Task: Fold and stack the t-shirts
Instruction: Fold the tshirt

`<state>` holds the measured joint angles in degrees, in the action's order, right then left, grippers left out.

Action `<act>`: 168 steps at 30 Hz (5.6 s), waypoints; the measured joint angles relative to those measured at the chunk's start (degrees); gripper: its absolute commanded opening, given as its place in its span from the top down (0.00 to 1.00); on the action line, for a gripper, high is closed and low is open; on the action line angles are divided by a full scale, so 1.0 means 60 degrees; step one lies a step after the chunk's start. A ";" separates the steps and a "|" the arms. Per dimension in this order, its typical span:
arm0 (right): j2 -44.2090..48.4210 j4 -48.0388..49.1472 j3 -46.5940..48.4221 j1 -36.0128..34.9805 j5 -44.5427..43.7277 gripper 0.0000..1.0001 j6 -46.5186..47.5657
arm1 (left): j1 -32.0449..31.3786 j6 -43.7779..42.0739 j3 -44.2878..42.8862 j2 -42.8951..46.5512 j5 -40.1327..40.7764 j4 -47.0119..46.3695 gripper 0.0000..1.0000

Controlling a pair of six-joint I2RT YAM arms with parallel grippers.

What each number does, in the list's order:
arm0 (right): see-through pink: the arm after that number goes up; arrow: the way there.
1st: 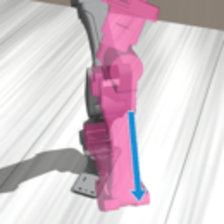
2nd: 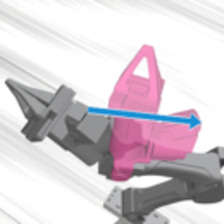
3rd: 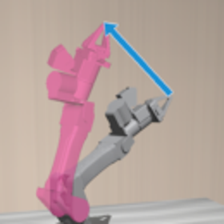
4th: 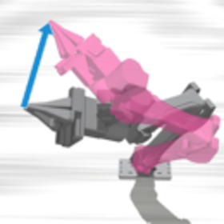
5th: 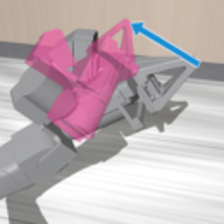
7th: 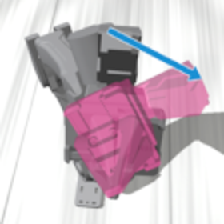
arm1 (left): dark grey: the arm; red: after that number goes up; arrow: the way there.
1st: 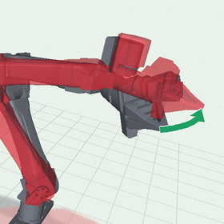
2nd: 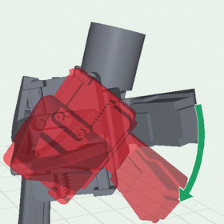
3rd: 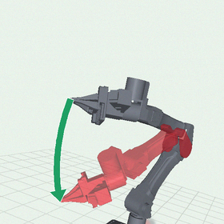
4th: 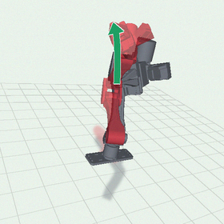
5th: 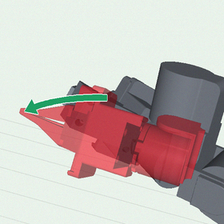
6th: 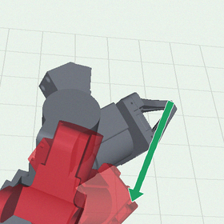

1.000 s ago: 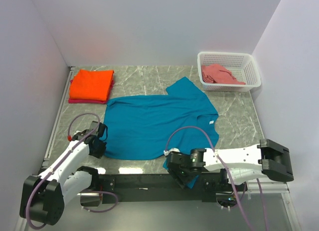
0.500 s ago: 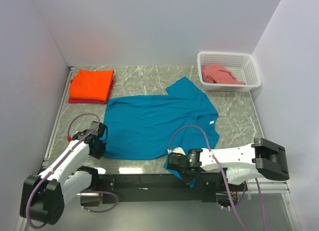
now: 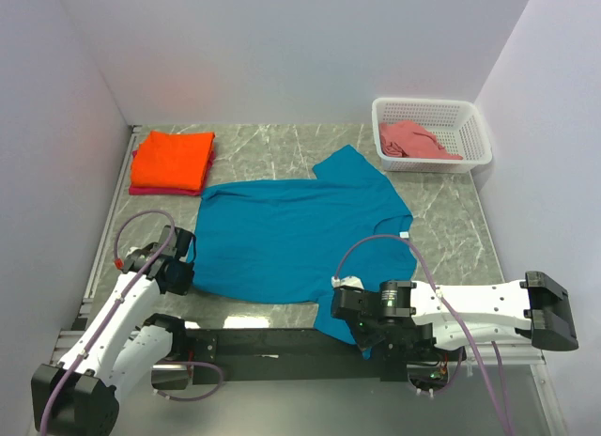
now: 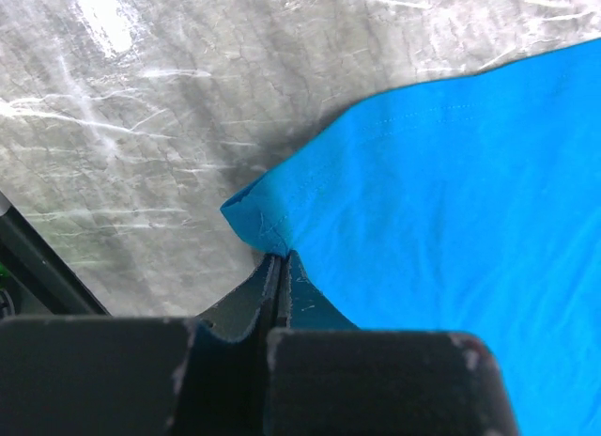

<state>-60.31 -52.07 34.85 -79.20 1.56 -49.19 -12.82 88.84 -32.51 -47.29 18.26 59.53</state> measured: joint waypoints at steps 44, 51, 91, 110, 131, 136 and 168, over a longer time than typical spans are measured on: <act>-0.3228 0.1898 0.5195 0.8178 -0.3388 1.00 0.5923 | 0.0000 -0.1126 -0.3162 -0.5053 0.1155 -0.3220 0.99; -0.4710 0.2102 0.6495 0.8674 -0.3126 1.00 0.6699 | 0.0051 -0.1246 -0.3526 -0.5803 0.1435 -0.3475 0.99; -0.5348 0.4284 0.2820 0.9715 -0.1377 0.24 0.3486 | 0.0470 -0.3829 -0.3395 -0.7508 -0.0816 -0.5570 0.01; 0.0667 0.2583 -0.1370 0.9912 0.0699 0.19 0.1286 | 0.0423 -0.2754 0.0135 -0.2918 -0.1111 -0.3956 0.00; -0.1064 0.5231 0.0586 0.9286 0.1443 0.12 0.1810 | 0.0379 -0.3045 -0.1177 -0.2521 -0.0871 -0.3493 0.01; -0.2867 0.6167 0.1064 0.9041 0.1351 0.12 0.1668 | 0.0386 -0.3235 -0.1180 -0.2980 -0.0903 -0.3829 0.01; -0.5730 0.5326 0.4991 0.7810 -0.1435 0.21 0.3180 | 0.0933 -0.3730 -0.2248 -0.3410 0.0197 -0.3632 0.01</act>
<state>-94.70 -20.12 64.79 -32.34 -7.05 -30.11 -7.22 66.46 -46.00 -67.75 19.44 37.74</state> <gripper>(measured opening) 0.833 0.995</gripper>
